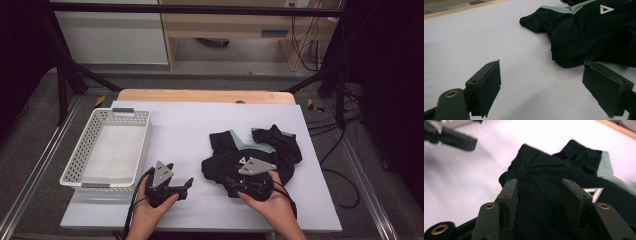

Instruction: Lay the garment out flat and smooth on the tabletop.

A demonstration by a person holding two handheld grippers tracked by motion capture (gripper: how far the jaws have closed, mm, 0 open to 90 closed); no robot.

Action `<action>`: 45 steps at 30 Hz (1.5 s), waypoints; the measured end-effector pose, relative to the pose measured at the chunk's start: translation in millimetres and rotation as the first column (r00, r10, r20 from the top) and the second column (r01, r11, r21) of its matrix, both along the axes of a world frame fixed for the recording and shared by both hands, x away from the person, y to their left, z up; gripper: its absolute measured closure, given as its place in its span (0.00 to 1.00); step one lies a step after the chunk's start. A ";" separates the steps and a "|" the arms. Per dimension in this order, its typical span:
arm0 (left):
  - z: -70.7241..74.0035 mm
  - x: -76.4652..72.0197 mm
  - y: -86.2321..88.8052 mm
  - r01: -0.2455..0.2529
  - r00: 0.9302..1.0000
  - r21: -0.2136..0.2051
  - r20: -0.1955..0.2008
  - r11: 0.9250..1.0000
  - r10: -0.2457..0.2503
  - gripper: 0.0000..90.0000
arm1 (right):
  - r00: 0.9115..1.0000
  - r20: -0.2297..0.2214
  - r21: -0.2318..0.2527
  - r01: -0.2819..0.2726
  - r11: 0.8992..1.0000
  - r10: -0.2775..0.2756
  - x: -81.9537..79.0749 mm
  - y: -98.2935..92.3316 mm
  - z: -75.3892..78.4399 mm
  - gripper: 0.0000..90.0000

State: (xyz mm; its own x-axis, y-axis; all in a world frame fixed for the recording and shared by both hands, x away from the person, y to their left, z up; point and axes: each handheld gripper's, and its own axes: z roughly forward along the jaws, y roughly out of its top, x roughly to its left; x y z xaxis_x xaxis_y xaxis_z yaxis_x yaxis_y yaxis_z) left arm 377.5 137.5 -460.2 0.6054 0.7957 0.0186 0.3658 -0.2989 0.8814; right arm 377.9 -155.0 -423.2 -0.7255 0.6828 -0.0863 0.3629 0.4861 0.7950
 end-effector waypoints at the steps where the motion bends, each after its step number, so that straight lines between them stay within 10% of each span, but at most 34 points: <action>1: -0.3 0.0 0.0 -0.002 1.000 0.002 -0.001 1.000 0.002 0.17 | 1.000 -0.001 -0.011 -0.005 1.000 0.005 0.0 0.9 -1.4 0.52; 13: 2.3 -4.0 -1.7 0.011 1.000 -0.005 0.010 1.000 -0.011 0.17 | 0.997 -0.032 -0.132 -0.078 0.988 0.074 1.5 12.5 -18.6 0.47; 26: 1.5 -4.3 -5.0 0.027 1.000 -0.007 0.006 1.000 -0.027 0.17 | 0.998 0.008 -0.271 -0.062 0.961 0.067 3.3 19.7 -22.2 0.92; 37: 9.1 -2.2 8.9 -0.054 0.997 -0.029 0.051 0.998 0.055 0.17 | 0.998 -0.054 -0.124 0.004 0.992 -0.011 5.5 45.6 -7.5 0.94; 45: 15.2 0.5 25.1 -0.106 0.992 -0.066 0.057 0.992 0.110 0.18 | 0.995 -0.086 -0.022 0.055 0.998 -0.057 51.5 89.2 14.8 0.94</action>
